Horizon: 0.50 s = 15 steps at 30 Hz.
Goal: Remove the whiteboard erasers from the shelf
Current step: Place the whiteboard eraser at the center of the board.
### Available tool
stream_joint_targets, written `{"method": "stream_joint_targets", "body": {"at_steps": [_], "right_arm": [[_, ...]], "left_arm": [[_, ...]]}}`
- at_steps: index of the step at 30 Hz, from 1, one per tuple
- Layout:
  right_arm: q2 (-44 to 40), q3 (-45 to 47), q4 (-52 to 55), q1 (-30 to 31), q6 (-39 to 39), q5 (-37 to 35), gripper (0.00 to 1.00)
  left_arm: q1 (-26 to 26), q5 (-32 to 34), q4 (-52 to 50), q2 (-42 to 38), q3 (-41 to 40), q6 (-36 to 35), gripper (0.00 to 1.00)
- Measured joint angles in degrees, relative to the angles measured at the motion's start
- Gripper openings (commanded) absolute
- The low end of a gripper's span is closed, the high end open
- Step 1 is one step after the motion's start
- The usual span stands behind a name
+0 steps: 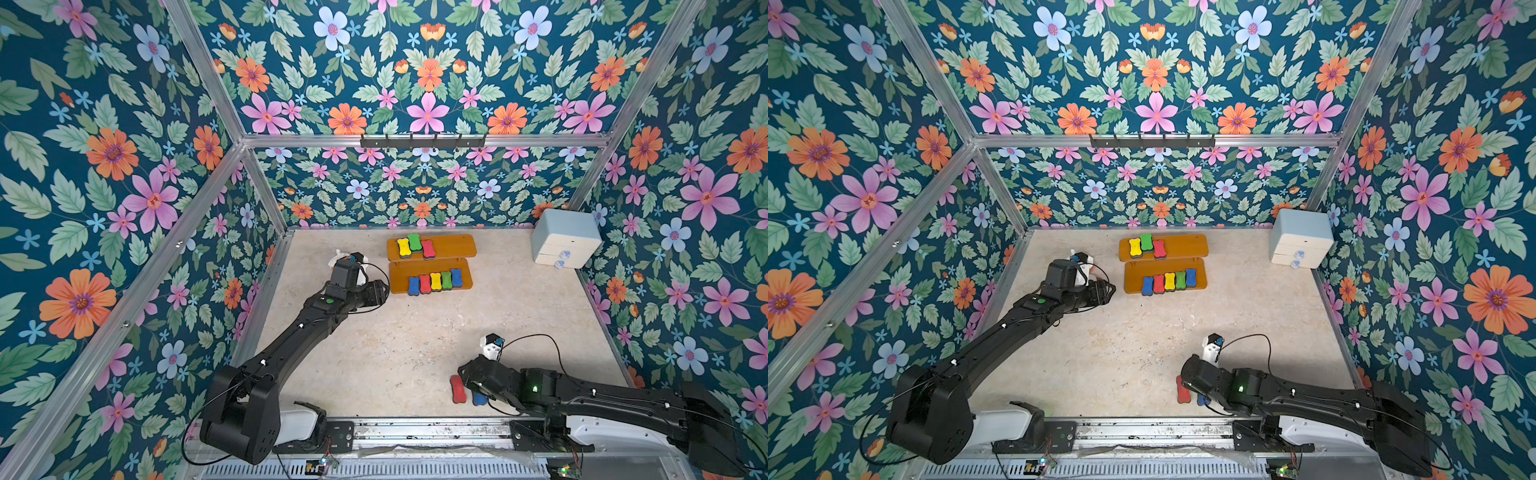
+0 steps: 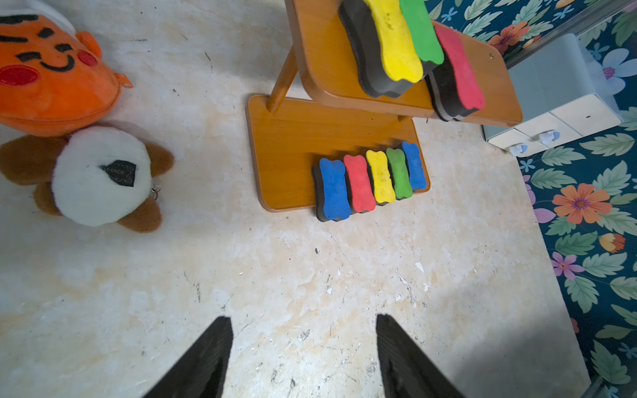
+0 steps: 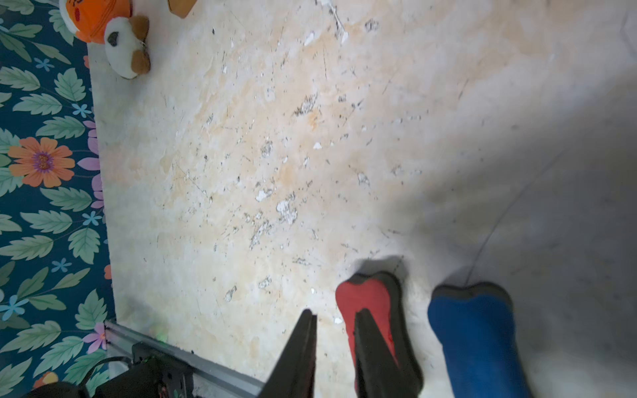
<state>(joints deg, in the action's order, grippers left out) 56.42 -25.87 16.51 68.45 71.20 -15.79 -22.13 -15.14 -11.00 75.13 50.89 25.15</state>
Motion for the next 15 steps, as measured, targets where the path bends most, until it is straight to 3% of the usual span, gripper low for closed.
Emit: {"method": "stream_joint_targets", "body": {"at_steps": [7,15], "right_arm": [[6.8,-3.6,-3.3,-7.9,-12.0,5.2,0.34],[15.8,-8.0,-4.8,-9.1,-20.1,10.1,0.24]], "left_arm": [[0.0,-0.2,-0.1,0.3,0.5,0.0,0.71],[0.0,-0.2,-0.1,0.5,0.5,0.0,0.71]]}}
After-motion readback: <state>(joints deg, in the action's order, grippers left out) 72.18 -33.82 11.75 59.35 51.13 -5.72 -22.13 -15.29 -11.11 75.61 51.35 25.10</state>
